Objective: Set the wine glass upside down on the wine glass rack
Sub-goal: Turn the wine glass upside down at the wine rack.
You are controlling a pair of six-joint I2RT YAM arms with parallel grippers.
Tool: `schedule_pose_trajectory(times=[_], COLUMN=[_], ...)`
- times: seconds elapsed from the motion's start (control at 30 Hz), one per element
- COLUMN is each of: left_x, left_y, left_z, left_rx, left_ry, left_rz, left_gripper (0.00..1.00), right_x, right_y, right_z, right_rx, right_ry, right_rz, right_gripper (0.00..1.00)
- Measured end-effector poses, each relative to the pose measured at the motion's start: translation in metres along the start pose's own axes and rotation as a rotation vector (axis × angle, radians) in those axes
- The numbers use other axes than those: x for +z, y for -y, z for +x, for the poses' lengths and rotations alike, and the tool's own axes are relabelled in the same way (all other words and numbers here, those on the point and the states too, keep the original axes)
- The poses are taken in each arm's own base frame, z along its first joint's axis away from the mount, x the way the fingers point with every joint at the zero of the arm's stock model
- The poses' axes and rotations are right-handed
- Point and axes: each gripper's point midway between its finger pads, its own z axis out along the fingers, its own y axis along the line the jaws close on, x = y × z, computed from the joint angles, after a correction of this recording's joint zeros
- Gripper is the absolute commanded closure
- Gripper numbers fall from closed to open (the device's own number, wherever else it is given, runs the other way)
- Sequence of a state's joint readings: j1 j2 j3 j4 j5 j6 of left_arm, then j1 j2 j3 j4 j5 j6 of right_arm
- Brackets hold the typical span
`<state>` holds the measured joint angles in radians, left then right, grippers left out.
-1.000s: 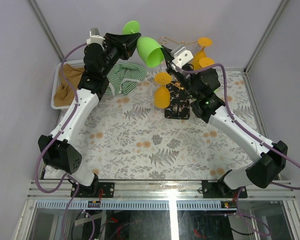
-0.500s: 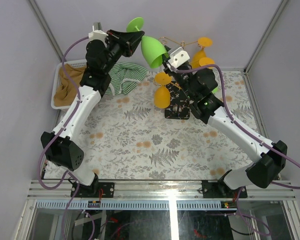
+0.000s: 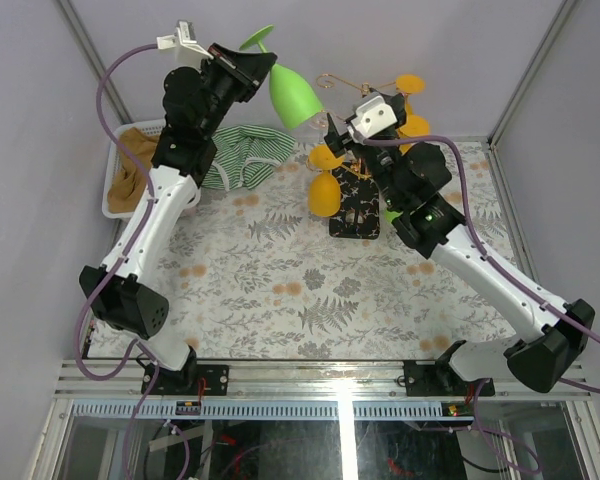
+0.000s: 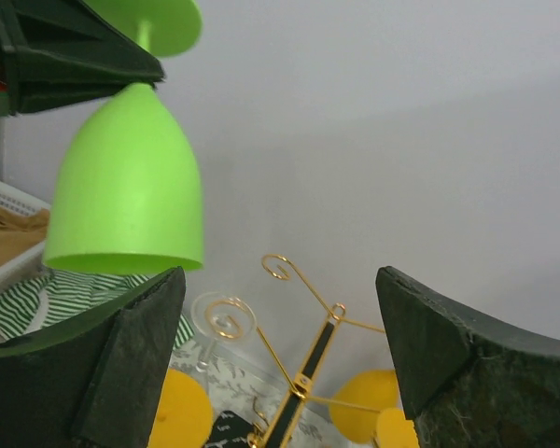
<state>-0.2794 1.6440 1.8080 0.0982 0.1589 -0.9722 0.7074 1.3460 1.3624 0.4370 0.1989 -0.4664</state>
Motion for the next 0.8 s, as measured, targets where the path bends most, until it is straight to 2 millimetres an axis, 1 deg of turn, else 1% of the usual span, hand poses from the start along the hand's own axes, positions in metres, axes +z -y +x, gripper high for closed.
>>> schedule_pose_trajectory(times=[0.1, 0.23, 0.37, 0.43, 0.47, 0.53, 0.6, 0.67, 0.8], left_x=[-0.001, -0.003, -0.006, -0.008, -0.008, -0.007, -0.004, 0.001, 0.017], left_y=[-0.011, -0.03, -0.055, -0.068, -0.076, -0.089, -0.103, -0.118, -0.148], left_z=[-0.008, -0.019, -0.034, -0.036, -0.036, -0.033, -0.028, -0.018, 0.005], left_rx=[0.127, 0.319, 0.526, 0.606, 0.645, 0.706, 0.759, 0.799, 0.859], left_ry=[0.033, 0.076, 0.12, 0.124, 0.119, 0.109, 0.095, 0.068, 0.01], left_rz=[-0.045, -0.121, -0.221, -0.261, -0.279, -0.299, -0.306, -0.302, -0.27], left_gripper=[1.0, 1.0, 1.0, 1.0, 1.0, 1.0, 1.0, 1.0, 1.0], right_x=[-0.006, -0.011, -0.014, -0.015, -0.016, -0.016, -0.011, -0.001, 0.025], right_y=[0.007, 0.016, 0.024, 0.029, 0.031, 0.036, 0.042, 0.048, 0.059], right_z=[0.002, 0.01, 0.017, 0.02, 0.021, 0.023, 0.018, 0.011, -0.01], right_rx=[-0.011, -0.045, -0.078, -0.091, -0.095, -0.099, -0.097, -0.093, -0.053], right_ry=[-0.022, -0.067, -0.105, -0.121, -0.131, -0.149, -0.157, -0.169, -0.175], right_rz=[0.03, 0.072, 0.108, 0.135, 0.147, 0.17, 0.203, 0.223, 0.251], right_gripper=[0.09, 0.07, 0.04, 0.02, 0.01, 0.01, 0.01, 0.01, 0.01])
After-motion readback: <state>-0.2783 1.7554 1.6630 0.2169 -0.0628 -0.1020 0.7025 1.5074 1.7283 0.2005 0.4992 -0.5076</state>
